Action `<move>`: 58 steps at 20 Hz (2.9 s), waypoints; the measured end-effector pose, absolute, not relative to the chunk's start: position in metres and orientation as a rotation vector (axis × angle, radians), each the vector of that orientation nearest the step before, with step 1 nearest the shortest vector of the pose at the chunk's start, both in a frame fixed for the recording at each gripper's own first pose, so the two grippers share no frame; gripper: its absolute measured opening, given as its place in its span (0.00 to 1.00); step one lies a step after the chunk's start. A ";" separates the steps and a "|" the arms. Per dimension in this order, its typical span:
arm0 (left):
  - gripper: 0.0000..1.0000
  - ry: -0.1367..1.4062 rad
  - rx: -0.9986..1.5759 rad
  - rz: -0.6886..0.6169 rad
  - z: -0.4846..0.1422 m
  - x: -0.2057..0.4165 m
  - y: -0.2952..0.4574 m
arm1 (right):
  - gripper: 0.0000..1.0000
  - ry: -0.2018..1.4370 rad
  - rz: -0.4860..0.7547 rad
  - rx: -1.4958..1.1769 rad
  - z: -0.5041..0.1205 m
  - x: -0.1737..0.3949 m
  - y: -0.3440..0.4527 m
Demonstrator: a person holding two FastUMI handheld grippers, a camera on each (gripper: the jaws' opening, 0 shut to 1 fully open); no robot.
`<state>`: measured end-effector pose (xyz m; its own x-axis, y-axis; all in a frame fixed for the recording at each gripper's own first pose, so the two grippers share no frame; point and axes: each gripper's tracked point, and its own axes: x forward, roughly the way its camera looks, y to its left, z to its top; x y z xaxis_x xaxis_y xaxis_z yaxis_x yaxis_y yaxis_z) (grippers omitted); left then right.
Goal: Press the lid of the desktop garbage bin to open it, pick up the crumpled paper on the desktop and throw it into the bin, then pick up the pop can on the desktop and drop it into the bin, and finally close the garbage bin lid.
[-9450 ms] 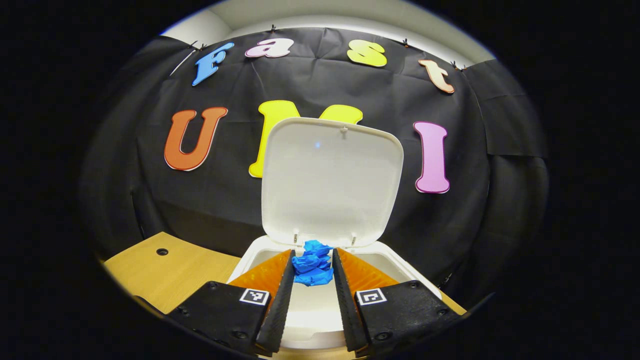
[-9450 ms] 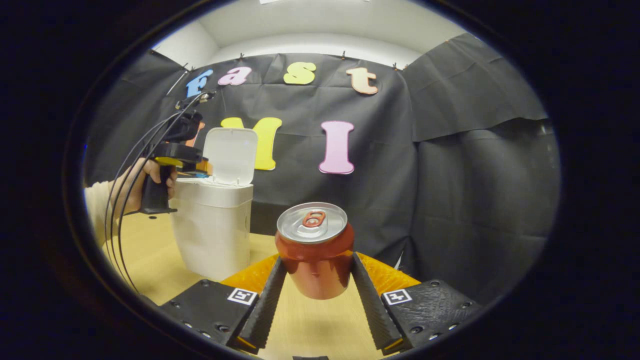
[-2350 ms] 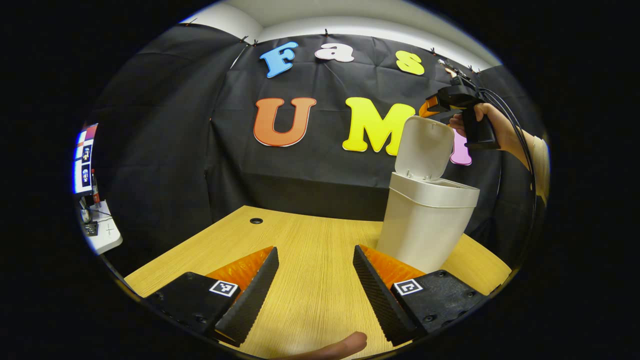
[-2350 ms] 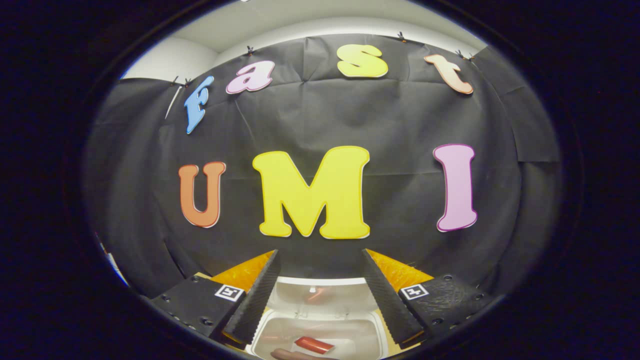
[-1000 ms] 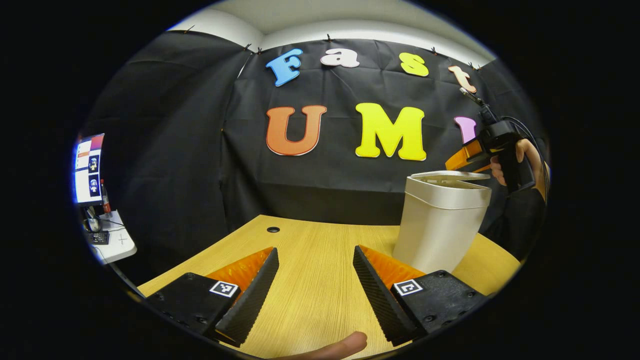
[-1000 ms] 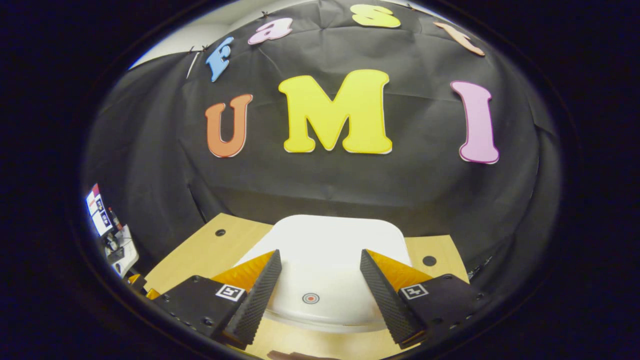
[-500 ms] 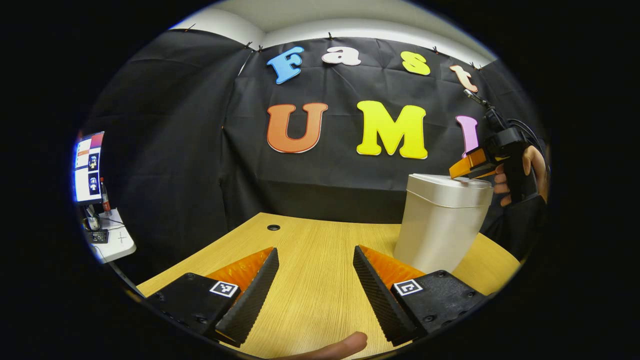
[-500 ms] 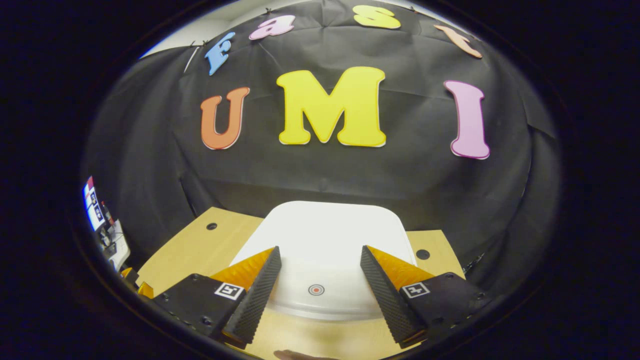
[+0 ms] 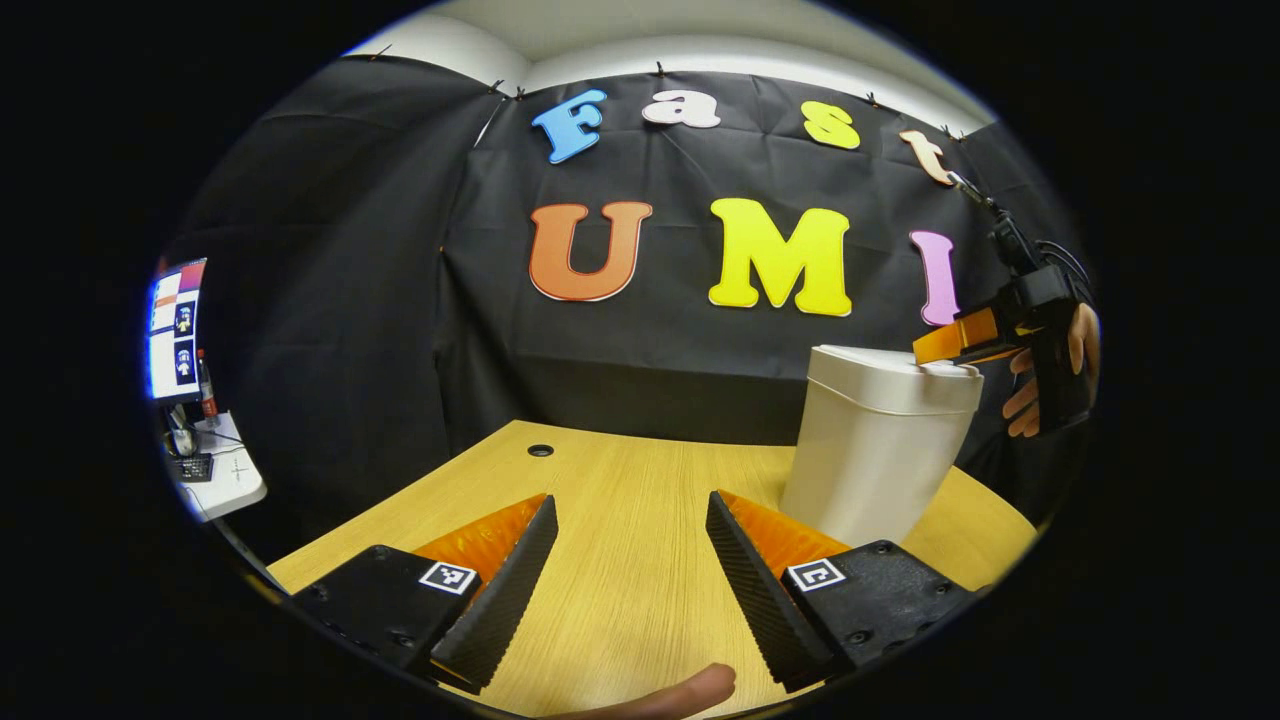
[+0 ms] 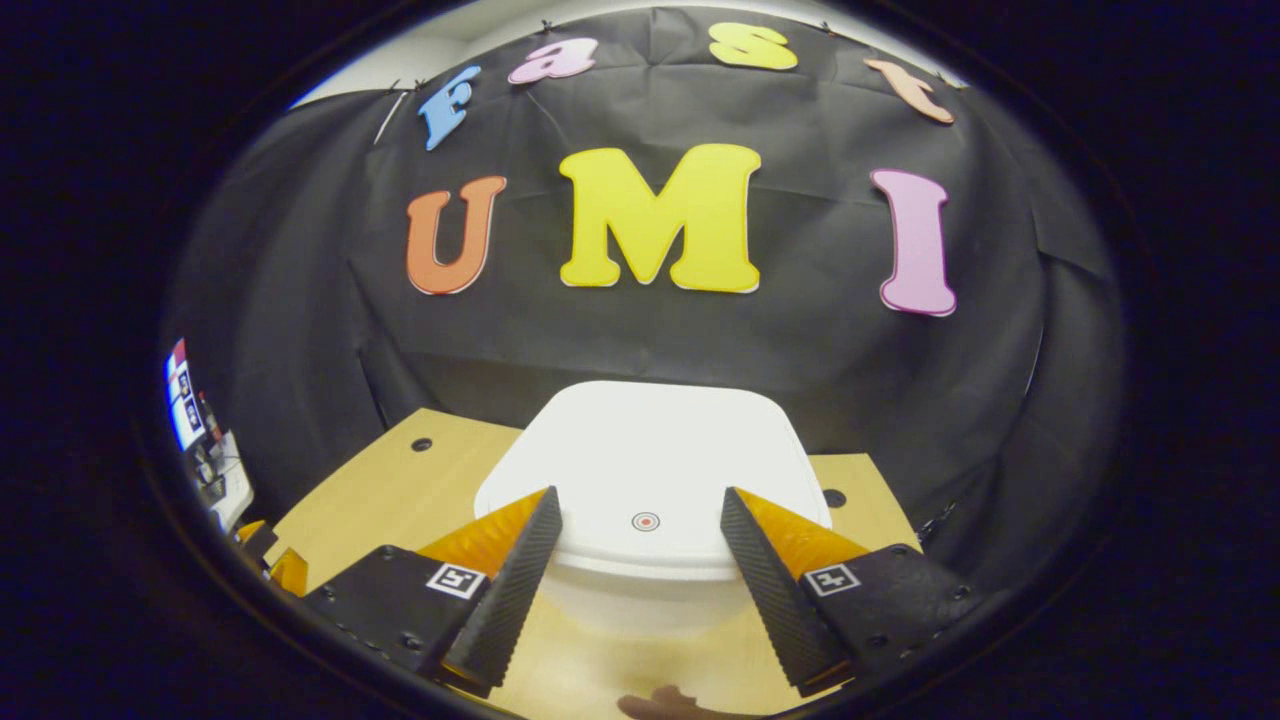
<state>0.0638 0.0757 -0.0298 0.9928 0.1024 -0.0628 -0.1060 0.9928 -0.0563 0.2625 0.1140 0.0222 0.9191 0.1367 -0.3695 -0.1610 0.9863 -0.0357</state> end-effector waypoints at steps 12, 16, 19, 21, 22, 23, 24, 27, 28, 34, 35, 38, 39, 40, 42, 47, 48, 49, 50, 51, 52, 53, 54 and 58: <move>0.96 0.017 0.003 0.056 -0.026 0.070 0.034 | 0.97 -0.027 0.201 -0.121 0.025 0.207 0.108; 0.96 -0.020 0.056 0.067 -0.018 0.067 0.021 | 0.94 -0.231 0.147 -0.210 0.044 0.137 0.083; 0.96 -0.026 0.057 0.070 -0.019 0.060 0.017 | 0.97 -0.295 0.083 -0.221 0.040 0.089 0.064; 0.97 -0.021 0.035 0.046 -0.019 0.057 0.003 | 0.97 -0.273 0.085 -0.238 0.026 0.066 0.060; 0.96 -0.029 0.030 0.041 -0.016 0.054 -0.002 | 0.95 -0.268 0.099 -0.252 0.020 0.055 0.060; 0.96 -0.035 0.028 0.045 -0.013 0.051 -0.005 | 0.95 -0.268 0.107 -0.267 0.018 0.046 0.057; 0.96 -0.041 0.031 0.053 -0.012 0.048 -0.008 | 0.95 -0.264 0.099 -0.271 0.013 0.039 0.050; 0.96 -0.066 0.034 0.056 -0.007 0.041 -0.021 | 0.95 -0.227 0.106 -0.232 -0.008 0.028 0.036; 0.97 -0.072 0.038 0.053 -0.005 0.040 -0.026 | 0.95 -0.207 0.119 -0.209 -0.015 0.028 0.032; 0.96 -0.069 0.052 0.034 -0.010 0.038 -0.050 | 0.95 -0.146 0.130 -0.159 -0.032 0.039 0.008; 0.96 -0.064 0.056 0.028 -0.013 0.038 -0.053 | 0.96 -0.139 0.134 -0.154 -0.034 0.041 0.009; 0.96 -0.056 0.088 0.022 -0.015 0.038 -0.057 | 0.95 -0.135 0.110 -0.146 -0.034 0.045 0.000; 0.96 -0.056 0.093 0.025 -0.015 0.038 -0.054 | 0.95 -0.134 0.109 -0.141 -0.034 0.045 -0.001; 0.96 -0.054 0.094 0.026 -0.015 0.038 -0.053 | 0.95 -0.138 0.116 -0.131 -0.032 0.044 0.001; 0.96 -0.055 0.087 0.027 -0.015 0.038 -0.050 | 0.95 -0.145 0.147 -0.108 -0.029 0.040 0.008; 0.96 -0.066 0.096 0.056 -0.009 0.036 -0.035 | 0.95 -0.145 0.140 -0.108 -0.032 0.040 0.007; 0.96 -0.071 0.094 0.058 -0.008 0.036 -0.034 | 0.97 -0.138 0.144 -0.106 -0.034 0.040 0.008; 0.96 -0.075 0.091 0.056 -0.007 0.035 -0.035 | 0.95 -0.131 0.154 -0.099 -0.036 0.040 0.010; 0.96 -0.076 0.089 0.054 -0.007 0.035 -0.035 | 0.95 -0.126 0.163 -0.089 -0.036 0.040 0.012; 0.96 -0.075 0.089 0.053 -0.008 0.035 -0.036 | 0.95 -0.121 0.166 -0.081 -0.037 0.041 0.011; 0.96 -0.074 0.090 0.050 -0.008 0.036 -0.036 | 0.95 -0.121 0.165 -0.076 -0.036 0.041 0.010; 0.96 -0.072 0.089 0.042 -0.008 0.036 -0.038 | 0.97 -0.123 0.163 -0.072 -0.035 0.041 0.009; 0.96 -0.068 0.085 0.028 -0.010 0.036 -0.041 | 0.97 -0.125 0.160 -0.069 -0.034 0.041 0.007; 0.96 -0.067 0.085 0.012 -0.009 0.035 -0.045 | 0.95 -0.127 0.147 -0.068 -0.033 0.040 0.004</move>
<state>0.0349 -0.0447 -0.0093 0.9977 0.0094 0.0671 -0.0150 0.9963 0.0845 0.0396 0.0045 -0.0330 0.9811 0.1507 0.1212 -0.1420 0.9869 -0.0770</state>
